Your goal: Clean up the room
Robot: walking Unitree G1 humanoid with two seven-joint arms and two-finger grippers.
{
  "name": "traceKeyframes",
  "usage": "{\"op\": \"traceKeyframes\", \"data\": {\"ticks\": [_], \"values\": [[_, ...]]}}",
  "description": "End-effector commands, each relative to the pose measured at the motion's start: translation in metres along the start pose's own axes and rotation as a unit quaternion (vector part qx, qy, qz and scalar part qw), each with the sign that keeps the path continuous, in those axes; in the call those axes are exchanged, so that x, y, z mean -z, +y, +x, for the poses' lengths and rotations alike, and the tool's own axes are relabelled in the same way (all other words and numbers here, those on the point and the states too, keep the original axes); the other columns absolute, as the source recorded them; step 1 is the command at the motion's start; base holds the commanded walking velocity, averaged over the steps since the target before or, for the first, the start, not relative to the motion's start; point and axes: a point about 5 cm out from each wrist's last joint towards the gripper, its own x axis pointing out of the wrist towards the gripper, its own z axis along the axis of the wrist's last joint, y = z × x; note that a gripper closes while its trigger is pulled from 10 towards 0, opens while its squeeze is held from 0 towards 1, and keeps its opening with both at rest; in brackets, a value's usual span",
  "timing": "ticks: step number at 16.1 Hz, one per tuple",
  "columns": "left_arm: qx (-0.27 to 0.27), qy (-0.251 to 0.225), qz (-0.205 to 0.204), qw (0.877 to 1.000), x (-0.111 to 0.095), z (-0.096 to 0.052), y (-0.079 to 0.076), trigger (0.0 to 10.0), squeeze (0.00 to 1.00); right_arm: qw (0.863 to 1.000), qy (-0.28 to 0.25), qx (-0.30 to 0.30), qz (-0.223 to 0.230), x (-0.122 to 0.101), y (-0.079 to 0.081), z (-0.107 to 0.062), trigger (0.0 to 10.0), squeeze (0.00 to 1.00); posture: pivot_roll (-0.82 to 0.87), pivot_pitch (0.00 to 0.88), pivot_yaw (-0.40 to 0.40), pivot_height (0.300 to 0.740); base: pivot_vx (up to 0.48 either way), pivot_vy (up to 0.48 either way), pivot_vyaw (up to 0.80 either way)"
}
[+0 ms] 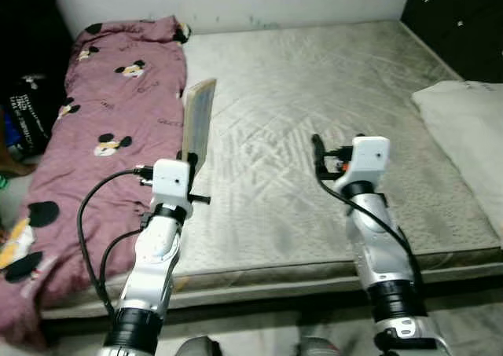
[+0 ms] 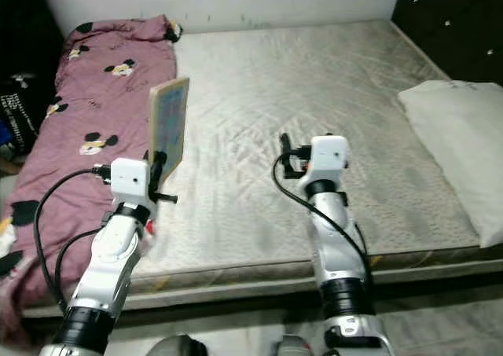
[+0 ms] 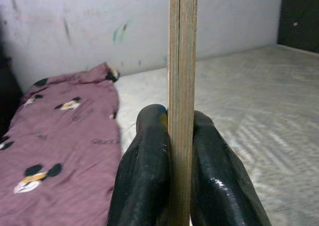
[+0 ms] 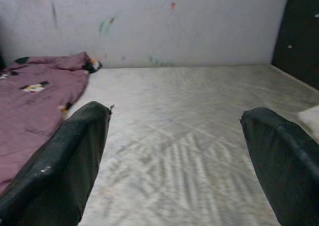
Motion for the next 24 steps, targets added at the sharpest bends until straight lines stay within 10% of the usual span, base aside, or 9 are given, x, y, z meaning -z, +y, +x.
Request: {"op": "traceKeyframes", "data": {"ticks": [1,24], "values": [[0.002,-0.02,-0.005,1.0,-0.008,0.002,-0.0037,10.0,0.0,1.0,0.0,0.007,-0.003,-0.0002,-0.0041,-0.0002,10.0,0.0,-0.09,0.038,0.055,0.74,0.0,-0.36,0.0],[0.028,-0.036,-0.044,0.998,-0.0116,0.001,-0.0078,10.0,0.0,1.0,-0.002,0.006,-0.008,-0.0019,-0.007,0.0017,10.0,0.0,-0.1,0.036,0.046,0.74,0.152,-0.146,0.0]]}}
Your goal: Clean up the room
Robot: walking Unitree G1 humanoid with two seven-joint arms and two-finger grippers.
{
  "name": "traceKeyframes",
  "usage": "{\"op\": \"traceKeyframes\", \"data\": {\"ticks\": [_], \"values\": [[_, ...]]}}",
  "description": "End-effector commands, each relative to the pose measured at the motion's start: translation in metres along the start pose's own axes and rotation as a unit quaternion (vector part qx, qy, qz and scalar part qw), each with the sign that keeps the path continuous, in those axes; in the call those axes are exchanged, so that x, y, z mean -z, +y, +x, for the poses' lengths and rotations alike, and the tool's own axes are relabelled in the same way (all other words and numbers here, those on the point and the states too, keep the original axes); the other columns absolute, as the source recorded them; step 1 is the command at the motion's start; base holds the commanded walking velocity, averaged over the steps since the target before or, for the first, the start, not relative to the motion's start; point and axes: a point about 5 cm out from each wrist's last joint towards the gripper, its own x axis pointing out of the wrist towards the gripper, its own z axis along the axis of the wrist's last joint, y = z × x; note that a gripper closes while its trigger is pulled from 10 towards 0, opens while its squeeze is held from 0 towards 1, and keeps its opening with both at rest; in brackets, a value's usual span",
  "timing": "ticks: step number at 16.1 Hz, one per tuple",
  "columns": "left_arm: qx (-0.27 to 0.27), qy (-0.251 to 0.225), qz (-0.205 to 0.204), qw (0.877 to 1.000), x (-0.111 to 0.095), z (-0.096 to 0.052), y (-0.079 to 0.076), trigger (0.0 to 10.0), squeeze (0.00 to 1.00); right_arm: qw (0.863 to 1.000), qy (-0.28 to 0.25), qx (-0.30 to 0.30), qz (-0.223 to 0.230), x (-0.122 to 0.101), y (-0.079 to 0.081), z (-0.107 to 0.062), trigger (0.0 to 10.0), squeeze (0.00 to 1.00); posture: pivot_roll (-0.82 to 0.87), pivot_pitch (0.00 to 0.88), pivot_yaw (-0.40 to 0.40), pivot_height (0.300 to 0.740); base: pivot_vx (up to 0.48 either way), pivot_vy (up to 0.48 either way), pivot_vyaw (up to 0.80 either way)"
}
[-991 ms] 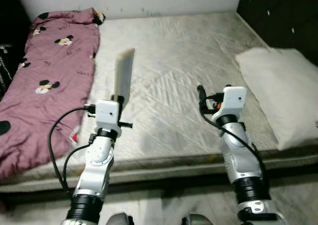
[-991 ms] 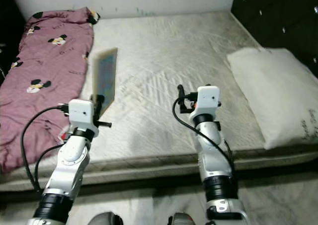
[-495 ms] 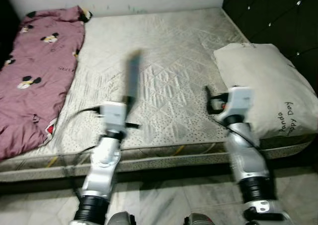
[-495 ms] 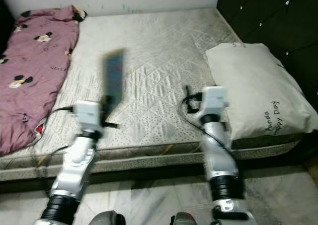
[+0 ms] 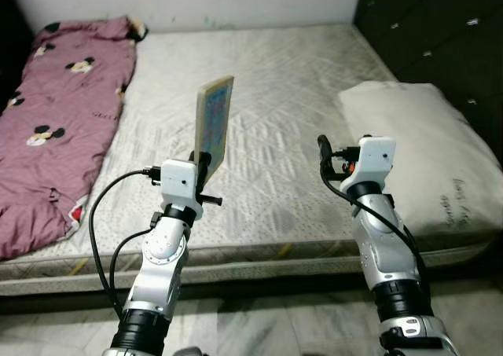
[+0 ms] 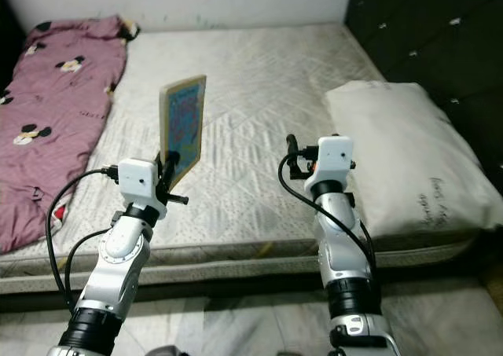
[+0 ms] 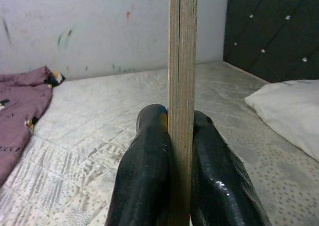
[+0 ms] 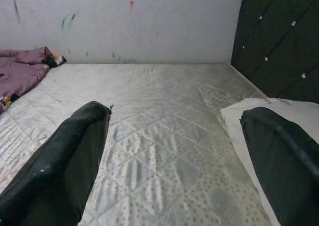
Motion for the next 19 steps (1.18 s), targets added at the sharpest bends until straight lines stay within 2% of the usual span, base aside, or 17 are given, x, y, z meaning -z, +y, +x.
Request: {"op": "traceKeyframes", "data": {"ticks": [1,3,5,7,9,10,11,13,15,16,17,18,19], "values": [[0.001,-0.027,-0.003,1.0,-0.011,0.003,0.001,10.0,0.0,1.0,-0.008,-0.001,-0.001,-0.005,0.001,0.002,10.0,0.0,-0.1,0.036,0.046,0.74,0.382,0.0,0.0],[-0.003,-0.022,-0.001,1.0,-0.009,0.003,0.001,10.0,0.0,1.0,-0.008,0.001,-0.001,-0.005,0.0,0.002,10.0,0.0,-0.1,0.037,0.046,0.74,0.315,0.0,0.0],[-0.019,-0.007,0.009,1.0,-0.006,0.003,0.002,10.0,0.0,1.0,-0.007,0.002,-0.003,-0.004,-0.001,0.002,10.0,0.0,-0.1,0.036,0.047,0.74,0.0,0.0,0.0],[-0.014,-0.007,0.001,1.0,-0.005,0.003,0.001,10.0,0.0,1.0,-0.004,0.005,-0.008,-0.001,-0.003,0.001,10.0,0.0,-0.1,0.035,0.047,0.74,0.0,0.0,0.0],[-0.012,-0.009,0.011,1.0,-0.006,0.002,0.001,10.0,0.0,1.0,-0.005,0.009,-0.013,-0.002,-0.006,0.002,10.0,0.0,-0.09,0.037,0.048,0.74,0.0,0.0,0.0],[-0.013,-0.006,0.017,1.0,-0.006,0.002,0.0,10.0,0.0,1.0,-0.005,0.01,-0.012,-0.003,-0.007,0.003,10.0,0.0,-0.1,0.036,0.048,0.74,0.0,0.0,0.0],[-0.022,-0.001,0.046,0.999,-0.005,0.001,-0.002,10.0,0.0,1.0,-0.006,0.011,-0.011,-0.003,-0.009,0.003,10.0,0.0,-0.1,0.035,0.049,0.74,0.0,0.0,0.0],[-0.014,0.009,0.06,0.998,-0.002,-0.001,0.001,10.0,0.0,1.0,-0.01,0.014,-0.007,-0.004,-0.011,0.002,10.0,0.0,-0.09,0.031,0.052,0.74,0.0,0.0,0.0],[-0.059,0.014,0.01,0.998,0.002,-0.007,0.017,10.0,0.0,1.0,-0.019,0.014,0.006,-0.006,-0.013,-0.002,10.0,0.0,-0.09,0.025,0.063,0.74,0.0,0.0,0.0],[-0.066,0.003,0.012,0.998,0.0,-0.008,0.023,10.0,0.0,1.0,-0.019,0.015,0.007,-0.006,-0.013,-0.003,10.0,0.0,-0.09,0.021,0.063,0.74,0.0,0.0,0.0],[-0.076,-0.014,0.044,0.996,-0.003,-0.01,0.03,10.0,0.0,1.0,-0.018,0.013,0.007,-0.005,-0.011,-0.003,10.0,0.0,-0.08,0.019,0.053,0.74,0.0,0.0,0.0],[-0.091,-0.013,0.039,0.995,-0.003,-0.014,0.038,10.0,0.0,1.0,-0.015,0.006,0.005,-0.004,-0.009,-0.002,10.0,0.0,-0.07,0.017,0.041,0.74,0.0,0.0,0.0],[-0.119,-0.002,0.016,0.993,-0.002,-0.017,0.046,10.0,0.0,1.0,-0.012,-0.005,0.005,-0.003,-0.006,0.0,10.0,0.0,-0.05,0.016,0.01,0.74,0.0,0.0,0.0]]}}
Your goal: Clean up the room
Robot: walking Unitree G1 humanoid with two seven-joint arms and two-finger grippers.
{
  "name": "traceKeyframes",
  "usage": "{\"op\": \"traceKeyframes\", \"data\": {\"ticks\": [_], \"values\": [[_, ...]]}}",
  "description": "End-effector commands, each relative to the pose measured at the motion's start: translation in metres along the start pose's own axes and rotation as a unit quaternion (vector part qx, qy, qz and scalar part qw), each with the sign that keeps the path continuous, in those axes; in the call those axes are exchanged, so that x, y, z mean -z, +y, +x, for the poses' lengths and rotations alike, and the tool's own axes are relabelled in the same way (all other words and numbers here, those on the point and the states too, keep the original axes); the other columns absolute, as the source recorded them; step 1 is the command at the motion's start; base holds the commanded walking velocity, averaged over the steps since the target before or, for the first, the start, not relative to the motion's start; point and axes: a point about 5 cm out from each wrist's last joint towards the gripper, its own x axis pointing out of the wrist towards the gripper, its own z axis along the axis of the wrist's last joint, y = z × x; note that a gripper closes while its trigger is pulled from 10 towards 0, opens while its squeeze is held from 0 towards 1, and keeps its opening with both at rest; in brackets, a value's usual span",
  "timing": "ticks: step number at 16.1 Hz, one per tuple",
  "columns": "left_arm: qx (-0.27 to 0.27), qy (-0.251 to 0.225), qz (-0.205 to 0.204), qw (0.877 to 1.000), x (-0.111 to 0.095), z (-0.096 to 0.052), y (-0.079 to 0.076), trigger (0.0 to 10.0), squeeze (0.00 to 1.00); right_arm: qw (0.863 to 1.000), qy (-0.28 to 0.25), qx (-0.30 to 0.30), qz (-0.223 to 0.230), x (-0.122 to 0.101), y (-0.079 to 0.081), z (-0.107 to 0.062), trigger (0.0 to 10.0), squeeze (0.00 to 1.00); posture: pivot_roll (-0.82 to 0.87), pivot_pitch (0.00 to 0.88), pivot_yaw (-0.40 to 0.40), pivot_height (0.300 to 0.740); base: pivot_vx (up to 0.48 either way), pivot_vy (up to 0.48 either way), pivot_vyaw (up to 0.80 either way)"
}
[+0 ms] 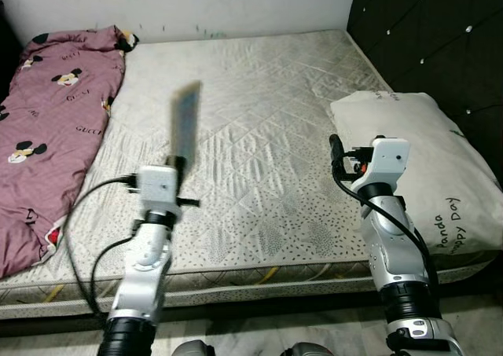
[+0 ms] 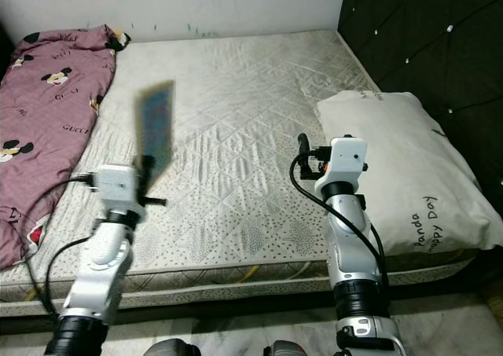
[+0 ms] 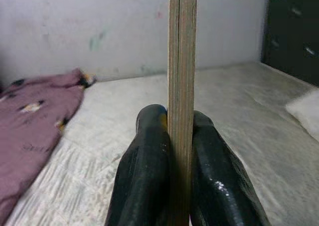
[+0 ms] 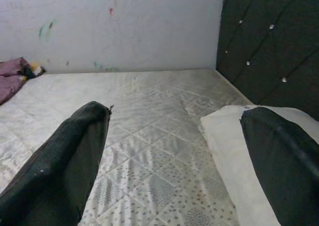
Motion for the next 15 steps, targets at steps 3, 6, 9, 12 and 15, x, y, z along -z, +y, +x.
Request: {"op": "traceKeyframes", "data": {"ticks": [3,6,9,12,15], "values": [[-0.057,-0.004,-0.004,0.998,-0.005,-0.008,0.024,10.0,0.0,0.999,-0.004,-0.038,0.004,-0.005,0.016,0.01,10.0,0.0,-0.02,0.019,-0.031,0.74,0.0,0.0,0.0],[-0.047,0.003,0.01,0.999,-0.001,-0.019,0.016,10.0,0.0,0.999,-0.003,-0.051,0.007,-0.006,0.024,0.013,10.0,0.0,-0.01,0.028,-0.036,0.74,0.0,0.0,0.0],[-0.03,0.007,0.01,0.999,-0.002,-0.019,0.008,10.0,0.0,0.999,-0.001,-0.047,0.01,-0.004,0.023,0.011,10.0,0.0,-0.02,0.036,-0.022,0.74,0.0,0.0,0.0],[-0.02,0.007,0.011,1.0,-0.003,-0.017,0.006,10.0,0.0,0.999,0.001,-0.045,0.008,-0.002,0.021,0.01,10.0,0.0,-0.02,0.04,-0.019,0.74,0.0,0.0,0.0],[-0.01,0.004,0.009,1.0,-0.005,-0.013,0.002,10.0,0.0,0.999,0.0,-0.043,0.004,-0.003,0.019,0.011,10.0,0.0,-0.03,0.04,-0.012,0.74,0.0,-0.385,0.0]]}}
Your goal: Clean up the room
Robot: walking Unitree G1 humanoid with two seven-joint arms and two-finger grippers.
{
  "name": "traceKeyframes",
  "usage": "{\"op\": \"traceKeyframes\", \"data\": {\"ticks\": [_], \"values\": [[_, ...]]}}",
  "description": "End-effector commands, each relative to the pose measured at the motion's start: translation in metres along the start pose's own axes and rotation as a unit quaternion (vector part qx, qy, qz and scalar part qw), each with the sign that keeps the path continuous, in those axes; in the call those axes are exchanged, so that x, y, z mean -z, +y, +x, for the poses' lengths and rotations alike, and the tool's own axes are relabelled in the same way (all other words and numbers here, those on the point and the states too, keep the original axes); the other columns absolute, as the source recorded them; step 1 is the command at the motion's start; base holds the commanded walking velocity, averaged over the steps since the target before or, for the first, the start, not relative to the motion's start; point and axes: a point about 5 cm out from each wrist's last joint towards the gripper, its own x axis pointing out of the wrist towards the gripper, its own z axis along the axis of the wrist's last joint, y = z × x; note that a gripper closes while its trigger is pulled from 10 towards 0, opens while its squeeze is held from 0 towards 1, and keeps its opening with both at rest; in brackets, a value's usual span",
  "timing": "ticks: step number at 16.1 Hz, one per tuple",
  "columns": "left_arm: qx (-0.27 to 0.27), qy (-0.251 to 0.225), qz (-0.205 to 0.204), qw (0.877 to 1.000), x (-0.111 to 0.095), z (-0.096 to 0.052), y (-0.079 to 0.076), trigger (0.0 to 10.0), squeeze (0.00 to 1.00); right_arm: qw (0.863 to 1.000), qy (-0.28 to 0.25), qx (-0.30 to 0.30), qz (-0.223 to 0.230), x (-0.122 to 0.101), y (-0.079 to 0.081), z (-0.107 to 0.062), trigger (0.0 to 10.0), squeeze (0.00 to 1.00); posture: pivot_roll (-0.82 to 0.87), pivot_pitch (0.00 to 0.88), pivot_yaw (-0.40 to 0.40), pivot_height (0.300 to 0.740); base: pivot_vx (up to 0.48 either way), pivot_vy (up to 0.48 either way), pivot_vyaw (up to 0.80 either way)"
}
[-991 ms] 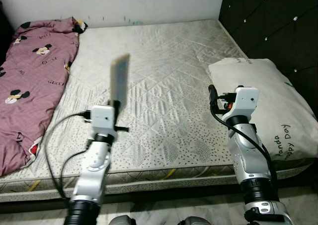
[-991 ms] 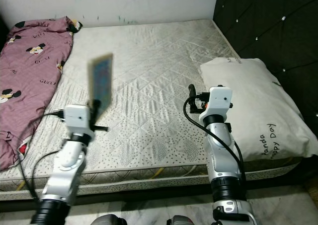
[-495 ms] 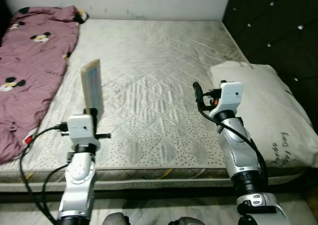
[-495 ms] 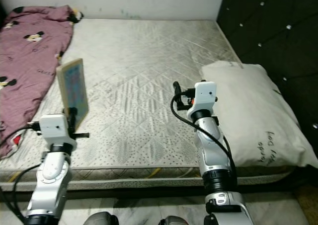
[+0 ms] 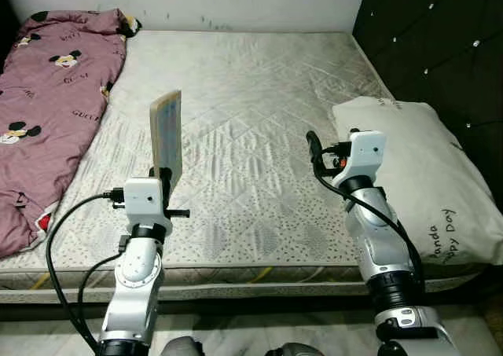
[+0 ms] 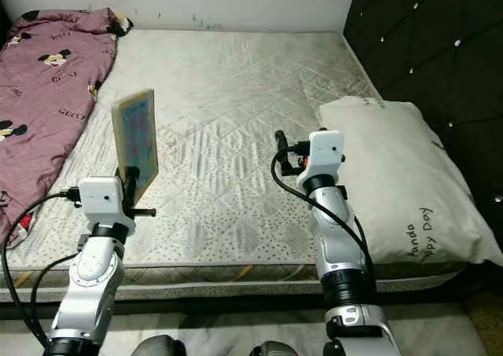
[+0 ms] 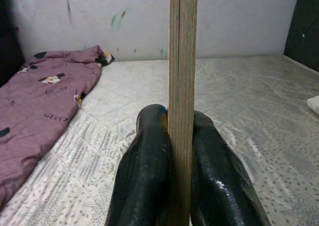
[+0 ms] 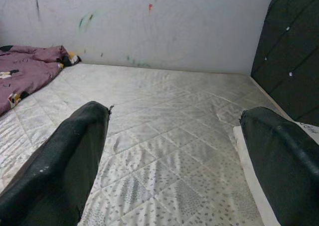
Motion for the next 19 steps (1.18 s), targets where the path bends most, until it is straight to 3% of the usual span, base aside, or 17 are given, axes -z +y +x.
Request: {"op": "traceKeyframes", "data": {"ticks": [1,12,19], "values": [[0.006,-0.022,-0.001,1.0,-0.0107,0.0046,-0.0023,10.0,0.0,1.0,0.001,0.009,-0.004,0.0,-0.0055,0.0004,10.0,0.0,-0.03,0.04,-0.012,0.74,0.0,-0.398,0.0],[0.015,-0.024,-0.004,1.0,-0.0119,0.0077,-0.0067,10.0,0.0,1.0,0.0,0.009,-0.018,0.0002,-0.0056,0.0003,10.0,0.0,-0.04,0.039,-0.009,0.74,0.0,-0.398,0.0],[0.042,-0.042,-0.03,0.998,-0.0164,0.0072,-0.011,10.0,0.0,1.0,0.0,0.01,-0.021,0.0006,-0.0062,-0.0003,10.0,0.0,-0.04,0.043,-0.007,0.74,0.04,0.0,0.0]]}}
